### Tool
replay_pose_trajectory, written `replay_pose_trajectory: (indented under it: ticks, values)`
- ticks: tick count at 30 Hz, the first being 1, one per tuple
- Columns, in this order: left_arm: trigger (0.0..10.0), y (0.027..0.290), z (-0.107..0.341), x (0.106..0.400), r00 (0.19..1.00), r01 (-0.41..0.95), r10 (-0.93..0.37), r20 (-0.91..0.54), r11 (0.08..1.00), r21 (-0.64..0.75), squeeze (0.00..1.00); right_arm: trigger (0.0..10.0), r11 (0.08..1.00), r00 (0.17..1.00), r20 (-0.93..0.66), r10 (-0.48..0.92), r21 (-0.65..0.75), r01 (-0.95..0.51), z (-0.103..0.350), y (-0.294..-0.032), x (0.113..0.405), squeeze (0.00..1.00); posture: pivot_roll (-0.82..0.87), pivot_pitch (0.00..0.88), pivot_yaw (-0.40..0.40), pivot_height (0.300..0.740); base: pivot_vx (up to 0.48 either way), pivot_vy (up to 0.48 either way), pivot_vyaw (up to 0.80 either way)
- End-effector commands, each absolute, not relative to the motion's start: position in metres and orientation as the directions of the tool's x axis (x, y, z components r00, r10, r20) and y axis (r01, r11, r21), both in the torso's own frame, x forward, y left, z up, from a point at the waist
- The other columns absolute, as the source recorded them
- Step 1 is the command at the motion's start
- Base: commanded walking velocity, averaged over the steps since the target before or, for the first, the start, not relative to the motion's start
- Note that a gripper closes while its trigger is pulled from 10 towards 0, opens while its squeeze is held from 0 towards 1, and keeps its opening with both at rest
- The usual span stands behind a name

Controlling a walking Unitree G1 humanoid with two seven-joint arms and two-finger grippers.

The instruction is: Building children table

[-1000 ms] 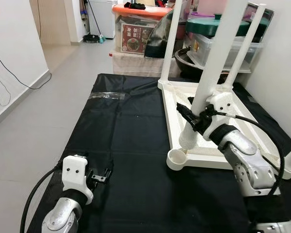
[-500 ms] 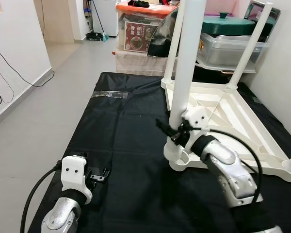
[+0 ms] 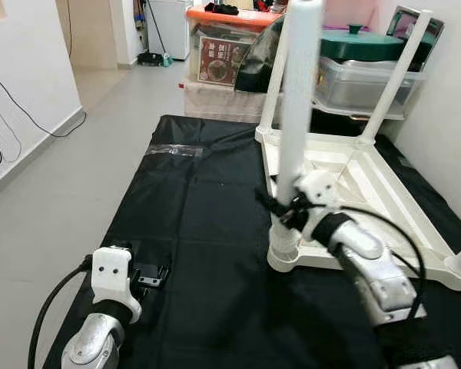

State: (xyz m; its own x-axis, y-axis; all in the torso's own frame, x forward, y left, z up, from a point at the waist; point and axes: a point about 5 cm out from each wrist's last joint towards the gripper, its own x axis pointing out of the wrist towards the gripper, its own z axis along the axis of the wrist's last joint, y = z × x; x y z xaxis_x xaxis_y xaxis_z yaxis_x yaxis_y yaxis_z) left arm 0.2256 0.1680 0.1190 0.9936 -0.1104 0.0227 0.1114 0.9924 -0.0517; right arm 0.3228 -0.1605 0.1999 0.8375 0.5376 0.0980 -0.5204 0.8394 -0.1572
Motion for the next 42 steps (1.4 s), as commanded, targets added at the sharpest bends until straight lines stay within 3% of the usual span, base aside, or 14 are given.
replay_pose_trajectory:
  ticks: [1, 4, 15, 27, 42]
  values:
    - [10.0, 0.165, 0.115, 0.226, 0.992, 0.123, -0.123, 0.007, 0.990, -0.063, 0.00, 0.0, 0.864, 0.854, 0.129, 0.504, -0.084, -0.497, 0.207, -0.167, 0.326, 0.00, 0.19, 0.000, -0.093, 0.740, 0.000, 0.000, 0.00]
    - [10.0, 0.166, 0.116, 0.226, 0.992, 0.123, -0.123, 0.007, 0.990, -0.062, 0.00, 0.0, 0.882, 0.872, 0.144, 0.468, -0.008, -0.472, 0.208, -0.173, 0.329, 0.00, 0.19, 0.000, -0.095, 0.740, 0.000, 0.000, 0.00]
    - [10.0, 0.168, 0.115, 0.228, 0.993, 0.120, -0.120, 0.009, 0.991, -0.057, 0.00, 0.0, 0.802, 0.809, 0.057, 0.586, -0.184, -0.568, 0.183, -0.149, 0.318, 0.00, 0.21, 0.000, -0.097, 0.740, 0.000, 0.000, 0.00]
    - [10.0, 0.171, 0.116, 0.228, 0.994, 0.113, -0.113, 0.012, 0.992, -0.050, 0.00, 0.0, 0.810, 0.819, 0.048, 0.572, -0.185, -0.556, 0.182, -0.154, 0.320, 0.00, 0.21, 0.000, -0.093, 0.740, 0.000, 0.000, 0.00]
    - [10.0, 0.172, 0.116, 0.232, 0.993, 0.120, -0.120, 0.010, 0.992, -0.049, 0.00, 0.0, 0.803, 0.808, 0.031, 0.589, -0.135, -0.580, 0.169, -0.150, 0.296, 0.00, 0.19, 0.000, -0.081, 0.740, 0.000, 0.000, 0.00]
